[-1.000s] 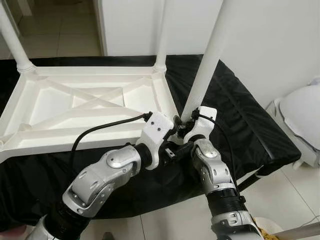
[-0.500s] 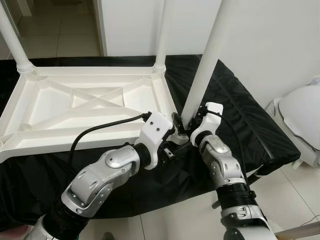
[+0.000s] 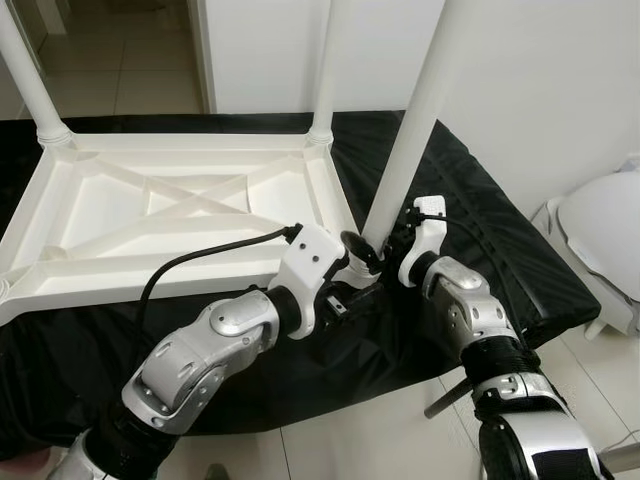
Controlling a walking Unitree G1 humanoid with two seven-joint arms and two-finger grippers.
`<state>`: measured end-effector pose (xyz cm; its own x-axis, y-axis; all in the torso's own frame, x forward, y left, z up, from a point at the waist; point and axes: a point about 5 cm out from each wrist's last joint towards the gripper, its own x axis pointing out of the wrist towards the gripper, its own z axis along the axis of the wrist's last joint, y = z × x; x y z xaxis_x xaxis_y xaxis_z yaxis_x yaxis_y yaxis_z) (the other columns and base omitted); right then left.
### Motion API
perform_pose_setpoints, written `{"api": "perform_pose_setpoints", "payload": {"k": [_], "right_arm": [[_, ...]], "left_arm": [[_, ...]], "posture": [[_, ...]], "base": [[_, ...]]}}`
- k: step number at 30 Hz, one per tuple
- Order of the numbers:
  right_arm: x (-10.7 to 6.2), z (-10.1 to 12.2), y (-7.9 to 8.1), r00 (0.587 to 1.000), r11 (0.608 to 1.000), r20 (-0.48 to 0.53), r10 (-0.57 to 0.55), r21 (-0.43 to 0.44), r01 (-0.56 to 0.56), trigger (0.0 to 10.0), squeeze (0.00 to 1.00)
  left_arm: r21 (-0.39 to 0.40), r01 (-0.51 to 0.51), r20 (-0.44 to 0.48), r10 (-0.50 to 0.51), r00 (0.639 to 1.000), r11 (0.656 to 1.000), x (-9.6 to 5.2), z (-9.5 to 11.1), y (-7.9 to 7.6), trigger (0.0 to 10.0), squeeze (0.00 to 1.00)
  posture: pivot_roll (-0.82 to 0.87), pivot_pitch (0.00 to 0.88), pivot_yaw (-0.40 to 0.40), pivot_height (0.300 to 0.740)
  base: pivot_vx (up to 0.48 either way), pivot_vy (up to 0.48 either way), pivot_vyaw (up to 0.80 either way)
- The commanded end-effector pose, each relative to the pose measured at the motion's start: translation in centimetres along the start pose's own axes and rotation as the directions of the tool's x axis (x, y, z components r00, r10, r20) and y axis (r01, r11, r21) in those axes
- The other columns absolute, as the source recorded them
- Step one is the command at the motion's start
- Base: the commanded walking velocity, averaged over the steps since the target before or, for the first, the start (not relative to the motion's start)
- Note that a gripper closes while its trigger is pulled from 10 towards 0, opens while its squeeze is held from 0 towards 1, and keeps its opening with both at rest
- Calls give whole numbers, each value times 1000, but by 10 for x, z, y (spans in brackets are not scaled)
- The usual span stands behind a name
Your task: Building children table
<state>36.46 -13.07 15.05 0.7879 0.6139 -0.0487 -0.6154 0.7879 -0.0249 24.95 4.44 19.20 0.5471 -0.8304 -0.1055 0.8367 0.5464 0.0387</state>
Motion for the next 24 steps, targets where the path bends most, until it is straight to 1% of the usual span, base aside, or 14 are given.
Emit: {"api": "perform_pose_setpoints", "payload": {"k": [1,2,3,4,6,7,12,13,18,22,24], "right_arm": [[0,1,-4,999,999,-15,28,-33,-28,10000,0],[0,1,-4,999,999,-15,28,-33,-28,10000,0],[1,-1,-5,997,997,-36,68,-29,-69,10000,0],[2,-3,-6,995,996,-57,81,-38,-83,10000,0],[2,-3,-6,995,996,-57,81,-38,-83,10000,0],[3,-5,-7,993,995,-72,89,-36,-91,0,0],[1,-7,-9,991,994,-82,106,-21,-108,0,0],[-1,-10,-9,988,992,-84,126,-15,-128,0,0],[-5,-15,-9,986,990,-88,139,-7,-140,0,0],[-8,-18,-10,987,990,-77,138,0,-138,0,0],[-11,-19,-9,990,991,-53,133,-3,-134,0,0]], "left_arm": [[4,120,-5,-120,993,993,0,1,-6,10000,0],[4,120,-5,-120,993,993,0,1,-6,10000,0],[7,121,-7,-120,993,993,-1,2,-5,10000,0],[9,121,-9,-121,993,993,-1,2,-4,10000,0],[9,121,-9,-121,993,993,-1,2,-4,10000,0],[10,122,-9,-122,993,993,-1,3,-4,10000,0],[10,125,-9,-124,992,992,-1,3,-5,10000,0],[5,123,-13,-123,992,992,-2,2,-5,10000,0],[-2,118,-14,-118,993,993,-2,1,-5,10000,0],[-2,117,-14,-118,993,993,-2,1,-5,10000,0],[1,116,-15,-116,993,993,-2,1,-4,10000,0]], "posture": [[14,20,-54,740],[14,20,-54,740],[17,19,-48,740],[17,19,-46,740],[17,19,-46,740],[21,18,-42,740],[23,19,-42,740],[24,24,-46,740],[23,24,-47,740],[21,28,-50,740],[16,30,-55,740]], "base": [[0,0,0],[0,0,0],[0,0,0],[0,0,0],[0,0,0],[0,0,0],[0,0,0],[0,0,0],[0,0,0],[0,0,0],[0,0,0]]}}
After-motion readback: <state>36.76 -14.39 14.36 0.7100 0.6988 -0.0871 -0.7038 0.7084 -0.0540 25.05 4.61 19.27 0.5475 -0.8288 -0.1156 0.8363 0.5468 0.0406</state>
